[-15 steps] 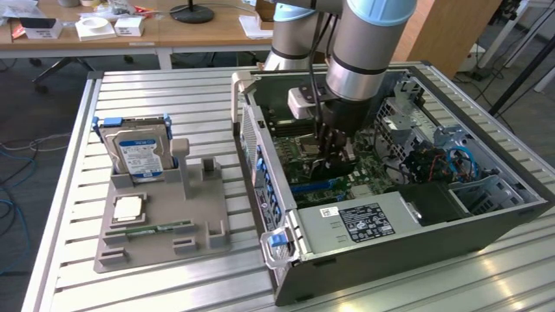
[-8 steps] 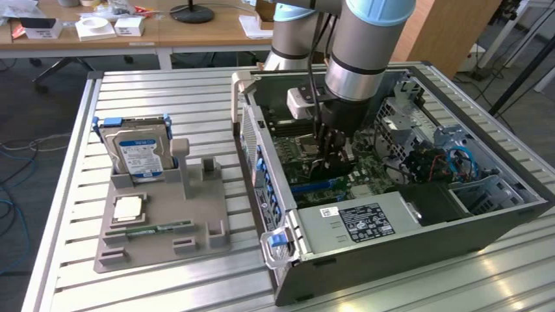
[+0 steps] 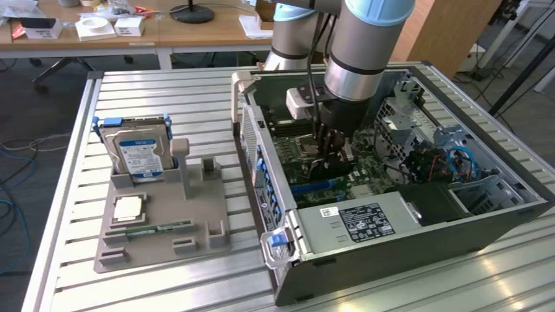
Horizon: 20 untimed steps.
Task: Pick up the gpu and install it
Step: 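Insert the gpu into the slot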
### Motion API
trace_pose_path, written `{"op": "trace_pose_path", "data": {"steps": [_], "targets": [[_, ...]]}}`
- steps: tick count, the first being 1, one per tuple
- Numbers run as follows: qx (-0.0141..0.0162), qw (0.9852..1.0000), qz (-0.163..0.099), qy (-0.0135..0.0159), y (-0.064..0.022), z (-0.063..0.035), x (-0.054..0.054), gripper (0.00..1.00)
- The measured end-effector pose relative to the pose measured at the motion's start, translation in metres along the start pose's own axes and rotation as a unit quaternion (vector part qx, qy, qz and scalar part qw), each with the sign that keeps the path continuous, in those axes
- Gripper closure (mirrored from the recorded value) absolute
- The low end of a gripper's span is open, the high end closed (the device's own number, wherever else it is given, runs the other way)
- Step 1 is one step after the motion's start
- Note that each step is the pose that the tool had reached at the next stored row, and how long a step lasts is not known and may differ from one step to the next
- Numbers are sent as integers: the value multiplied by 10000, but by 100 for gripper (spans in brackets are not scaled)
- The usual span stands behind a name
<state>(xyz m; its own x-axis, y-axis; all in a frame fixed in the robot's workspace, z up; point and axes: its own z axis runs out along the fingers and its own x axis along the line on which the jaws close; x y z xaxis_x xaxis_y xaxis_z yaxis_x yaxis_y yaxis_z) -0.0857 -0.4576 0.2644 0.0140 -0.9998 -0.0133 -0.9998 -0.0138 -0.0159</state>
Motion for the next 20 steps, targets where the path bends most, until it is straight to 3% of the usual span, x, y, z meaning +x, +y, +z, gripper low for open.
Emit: {"op": "trace_pose_path", "data": {"steps": [20], "targets": [[-1, 10000, 0, 1, 28, 6, 1, 74]]}}
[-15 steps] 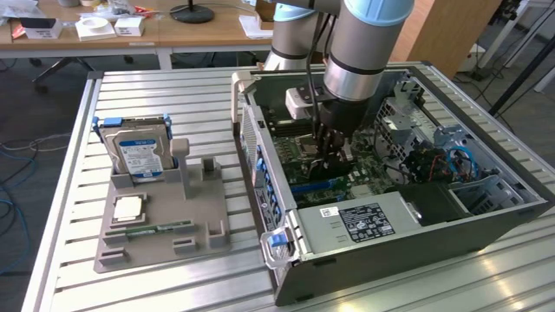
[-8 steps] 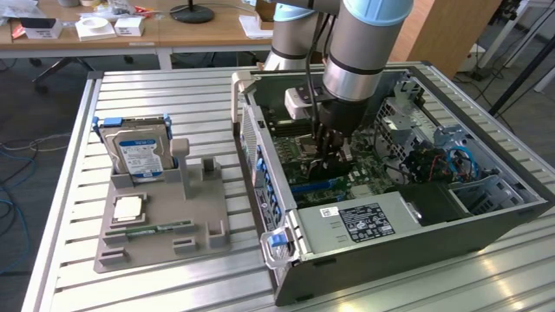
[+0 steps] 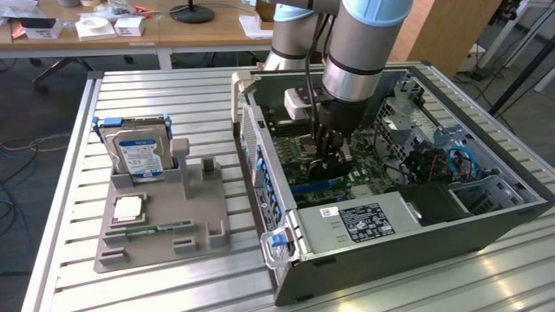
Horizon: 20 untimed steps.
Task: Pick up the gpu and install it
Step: 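Insert the gpu into the slot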
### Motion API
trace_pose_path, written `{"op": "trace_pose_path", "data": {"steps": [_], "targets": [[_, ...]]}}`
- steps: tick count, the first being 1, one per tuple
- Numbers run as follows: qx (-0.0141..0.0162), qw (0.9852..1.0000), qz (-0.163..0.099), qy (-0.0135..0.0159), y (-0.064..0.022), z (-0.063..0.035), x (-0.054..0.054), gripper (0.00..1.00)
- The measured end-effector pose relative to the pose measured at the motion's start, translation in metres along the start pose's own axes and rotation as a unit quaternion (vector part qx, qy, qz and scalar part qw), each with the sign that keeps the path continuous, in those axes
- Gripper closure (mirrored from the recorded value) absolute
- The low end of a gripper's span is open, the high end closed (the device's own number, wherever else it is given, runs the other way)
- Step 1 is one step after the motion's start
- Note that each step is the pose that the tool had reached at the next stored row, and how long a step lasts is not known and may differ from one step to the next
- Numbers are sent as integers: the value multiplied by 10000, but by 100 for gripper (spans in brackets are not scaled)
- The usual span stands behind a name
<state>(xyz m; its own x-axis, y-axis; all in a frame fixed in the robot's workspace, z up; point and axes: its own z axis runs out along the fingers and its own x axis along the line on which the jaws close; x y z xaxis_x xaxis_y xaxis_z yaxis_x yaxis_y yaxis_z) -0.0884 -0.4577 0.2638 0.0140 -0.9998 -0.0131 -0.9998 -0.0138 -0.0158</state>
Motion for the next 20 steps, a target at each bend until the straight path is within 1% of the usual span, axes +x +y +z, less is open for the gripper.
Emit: {"op": "trace_pose_path", "data": {"steps": [20], "targets": [[1, 10000, 1, -1, 14, 9, -1, 74]]}}
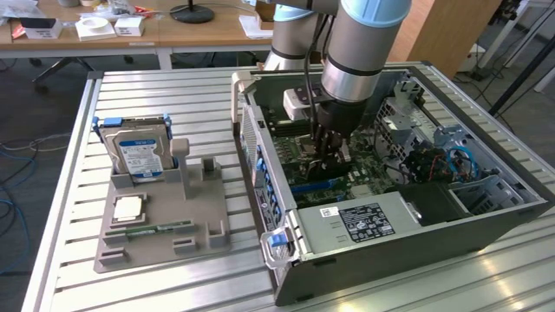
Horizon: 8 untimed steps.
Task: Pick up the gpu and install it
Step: 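Insert the gpu into the slot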
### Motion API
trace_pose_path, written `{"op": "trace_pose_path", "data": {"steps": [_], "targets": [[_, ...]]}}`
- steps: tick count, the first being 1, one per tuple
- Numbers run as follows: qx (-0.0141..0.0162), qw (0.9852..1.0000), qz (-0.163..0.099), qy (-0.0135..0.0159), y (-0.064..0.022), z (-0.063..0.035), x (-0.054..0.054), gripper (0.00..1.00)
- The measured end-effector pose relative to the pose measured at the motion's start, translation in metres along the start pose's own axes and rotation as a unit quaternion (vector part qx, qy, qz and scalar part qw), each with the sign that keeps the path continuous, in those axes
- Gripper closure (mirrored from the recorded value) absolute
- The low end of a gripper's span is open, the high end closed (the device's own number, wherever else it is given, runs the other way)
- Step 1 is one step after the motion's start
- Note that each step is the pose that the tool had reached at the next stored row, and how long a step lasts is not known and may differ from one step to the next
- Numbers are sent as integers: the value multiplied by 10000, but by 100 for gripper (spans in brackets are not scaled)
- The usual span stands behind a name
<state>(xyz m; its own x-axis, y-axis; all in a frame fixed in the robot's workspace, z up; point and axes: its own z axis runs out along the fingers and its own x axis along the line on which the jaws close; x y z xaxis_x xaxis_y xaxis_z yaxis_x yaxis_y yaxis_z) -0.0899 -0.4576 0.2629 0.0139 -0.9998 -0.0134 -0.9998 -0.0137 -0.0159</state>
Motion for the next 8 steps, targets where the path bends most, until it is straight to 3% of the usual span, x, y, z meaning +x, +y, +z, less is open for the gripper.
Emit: {"op": "trace_pose_path", "data": {"steps": [8], "targets": [[0, 10000, 0, 0, 10, 17, 0, 74]]}}
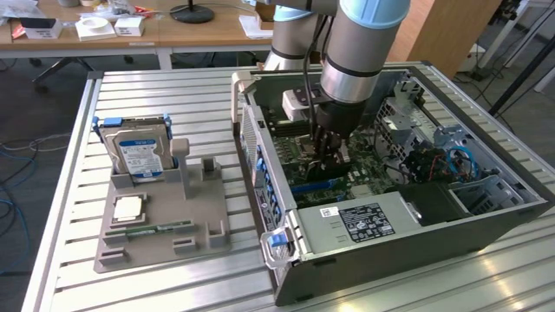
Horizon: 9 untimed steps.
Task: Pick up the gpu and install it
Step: 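Insert the gpu into the slot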
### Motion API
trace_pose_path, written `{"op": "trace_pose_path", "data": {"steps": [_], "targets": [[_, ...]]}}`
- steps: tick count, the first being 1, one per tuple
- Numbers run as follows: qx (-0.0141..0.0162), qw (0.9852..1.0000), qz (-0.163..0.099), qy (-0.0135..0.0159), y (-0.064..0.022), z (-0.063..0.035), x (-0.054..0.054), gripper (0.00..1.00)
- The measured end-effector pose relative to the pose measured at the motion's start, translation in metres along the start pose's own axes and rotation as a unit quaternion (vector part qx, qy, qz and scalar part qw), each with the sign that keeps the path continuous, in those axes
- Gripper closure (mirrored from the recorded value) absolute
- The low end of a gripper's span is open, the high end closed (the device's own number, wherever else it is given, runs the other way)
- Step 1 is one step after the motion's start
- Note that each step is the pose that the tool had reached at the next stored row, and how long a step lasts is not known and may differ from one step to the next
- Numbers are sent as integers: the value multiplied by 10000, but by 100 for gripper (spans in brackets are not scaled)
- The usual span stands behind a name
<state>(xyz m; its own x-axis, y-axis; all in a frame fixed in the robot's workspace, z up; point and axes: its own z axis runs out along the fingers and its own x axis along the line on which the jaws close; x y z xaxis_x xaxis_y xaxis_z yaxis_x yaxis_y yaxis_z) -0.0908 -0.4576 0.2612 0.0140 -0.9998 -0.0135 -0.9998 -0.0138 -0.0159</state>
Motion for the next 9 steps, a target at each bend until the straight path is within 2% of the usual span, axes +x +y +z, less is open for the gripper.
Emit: {"op": "trace_pose_path", "data": {"steps": [9], "targets": [[0, 10000, 0, 1, 0, 15, 0, 74]]}}
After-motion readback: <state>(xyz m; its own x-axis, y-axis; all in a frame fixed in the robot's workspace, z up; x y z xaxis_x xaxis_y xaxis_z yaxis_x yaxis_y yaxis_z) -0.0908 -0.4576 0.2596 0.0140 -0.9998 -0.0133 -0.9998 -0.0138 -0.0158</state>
